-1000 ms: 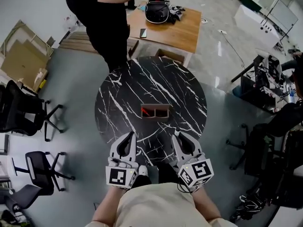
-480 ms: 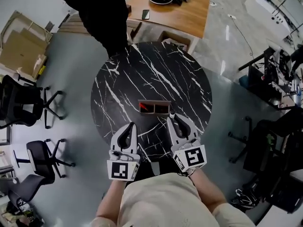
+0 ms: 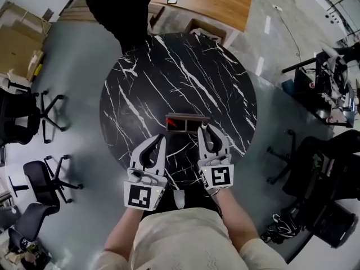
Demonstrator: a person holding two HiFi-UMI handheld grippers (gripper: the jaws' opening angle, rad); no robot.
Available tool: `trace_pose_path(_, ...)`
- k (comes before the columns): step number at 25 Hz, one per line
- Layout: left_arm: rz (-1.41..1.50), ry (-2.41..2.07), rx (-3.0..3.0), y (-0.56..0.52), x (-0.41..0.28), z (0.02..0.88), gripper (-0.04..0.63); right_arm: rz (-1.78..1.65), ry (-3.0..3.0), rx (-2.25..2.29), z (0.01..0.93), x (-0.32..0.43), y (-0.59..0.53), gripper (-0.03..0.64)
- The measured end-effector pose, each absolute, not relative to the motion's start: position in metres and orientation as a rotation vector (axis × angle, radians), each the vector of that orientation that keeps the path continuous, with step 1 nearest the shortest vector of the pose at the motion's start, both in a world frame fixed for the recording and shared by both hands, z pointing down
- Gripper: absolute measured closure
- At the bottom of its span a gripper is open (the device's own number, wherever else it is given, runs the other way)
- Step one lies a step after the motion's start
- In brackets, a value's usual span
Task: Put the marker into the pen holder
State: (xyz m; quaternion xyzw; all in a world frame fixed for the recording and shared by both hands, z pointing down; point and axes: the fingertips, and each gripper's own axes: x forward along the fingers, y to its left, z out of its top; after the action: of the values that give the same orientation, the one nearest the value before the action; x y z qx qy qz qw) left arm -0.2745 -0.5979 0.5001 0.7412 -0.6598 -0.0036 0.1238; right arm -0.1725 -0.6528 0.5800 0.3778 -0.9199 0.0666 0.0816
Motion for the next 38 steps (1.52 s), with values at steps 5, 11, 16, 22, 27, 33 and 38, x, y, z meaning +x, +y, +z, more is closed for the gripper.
trace_pose_path(5,0.021,-1.862,2.163,-0.603,-0.273,0.521,0.586,0.167,-2.736,1.178,0.612,-0.181,-0.664,0.540)
trace_pose_path(11,0.085,-1.793,2.172,-0.601,-0.266,0.552,0.586,0.130,-2.807,1.229,0.616,-0.194,-0.669,0.540)
trace_pose_path(16,0.112,-1.760,2.176,-0.601,-0.261,0.566,0.586,0.064,-2.777,1.144,0.639,-0.204,-0.660,0.540)
trace_pose_path(22,0.124,-1.755,2.173,-0.601,-0.262,0.575,0.585,0.132,-2.751,1.237,0.652,-0.194,-0.665,0.539)
trace_pose_path(27,0.118,-1.756,2.171,-0.598,-0.258,0.575,0.586,0.151,-2.739,1.205,0.661,-0.190,-0.664,0.538)
trace_pose_path(33,0.113,-1.759,2.162,-0.589,-0.255,0.577,0.586,0.164,-2.736,1.213,0.654,-0.189,-0.660,0.537)
trace_pose_path(38,0.109,-1.766,2.163,-0.584,-0.252,0.573,0.586,0.168,-2.737,1.244,0.632,-0.177,-0.658,0.535)
